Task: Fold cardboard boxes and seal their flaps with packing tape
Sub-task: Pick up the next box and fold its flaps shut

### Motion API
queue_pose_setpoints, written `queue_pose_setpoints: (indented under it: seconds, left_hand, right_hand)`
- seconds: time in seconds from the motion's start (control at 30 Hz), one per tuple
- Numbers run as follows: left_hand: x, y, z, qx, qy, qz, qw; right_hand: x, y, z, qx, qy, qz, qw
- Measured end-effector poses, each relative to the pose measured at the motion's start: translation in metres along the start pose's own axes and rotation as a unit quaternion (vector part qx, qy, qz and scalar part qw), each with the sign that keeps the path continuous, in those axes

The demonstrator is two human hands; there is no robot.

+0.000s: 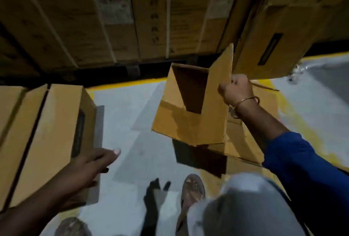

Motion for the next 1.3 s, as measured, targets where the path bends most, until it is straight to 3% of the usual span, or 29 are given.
queue_pose_setpoints:
  seconds: [0.13, 0.23, 0.3, 0.4, 0.63, 0.7, 0.83, 0.93, 1.1, 1.2, 1.3]
  left_hand:
    - [0.020, -0.007, 0.004, 0.112, -0.196, 0.013, 0.974]
    - [0.021, -0.007, 0.012, 0.207, -0.311, 0.109, 0.921]
    - [0.023, -0.008, 0.011, 0.223, -0.389, 0.145, 0.882]
    - [0.035, -0.007, 0.003, 0.196, -0.460, 0.093, 0.861]
    - [0.038, -0.003, -0.025, 0.115, -0.432, -0.073, 0.891]
    - [0.035, 0.005, -0.029, 0.102, -0.409, -0.109, 0.900]
    - [0.019, 0.007, -0.030, 0.076, -0.296, -0.088, 0.948]
    - [0.010, 0.006, -0.031, 0.030, -0.225, -0.117, 0.967]
    - [0.023, 0.015, -0.033, 0.008, -0.302, -0.192, 0.934]
    - [0.040, 0.019, -0.038, -0.023, -0.347, -0.243, 0.906]
    - [0.045, 0.021, -0.042, -0.087, -0.270, -0.288, 0.915]
  right_hand:
    - [0.011, -0.049, 0.077, 0.014, 0.126, -0.006, 0.992]
    - [0.005, -0.096, 0.112, 0.013, 0.219, 0.010, 0.976]
    - [-0.004, -0.126, 0.117, 0.027, 0.230, 0.026, 0.973]
    - [-0.016, -0.158, 0.114, 0.041, 0.259, 0.057, 0.963]
    - [-0.010, -0.165, 0.114, 0.122, 0.289, -0.059, 0.948]
    - [-0.008, -0.167, 0.106, 0.106, 0.287, -0.064, 0.950]
    - [-0.008, -0.169, 0.082, 0.018, 0.291, -0.036, 0.956]
    - [-0.011, -0.175, 0.069, -0.019, 0.280, -0.001, 0.960]
    - [-0.006, -0.165, 0.062, -0.006, 0.249, -0.018, 0.968]
    - [0.004, -0.158, 0.055, -0.056, 0.218, -0.031, 0.974]
    - [0.005, -0.168, 0.043, -0.134, 0.191, -0.014, 0.972]
Point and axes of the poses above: each hand's wrist, its own y-axis towards the middle knuckle, its own x-axis out of the back of the hand, z = x × y, the point moved 1 cm from there along y, towards the middle knuckle, and after that the axes turned 12 degrees about -z, right-handed, at the moved point
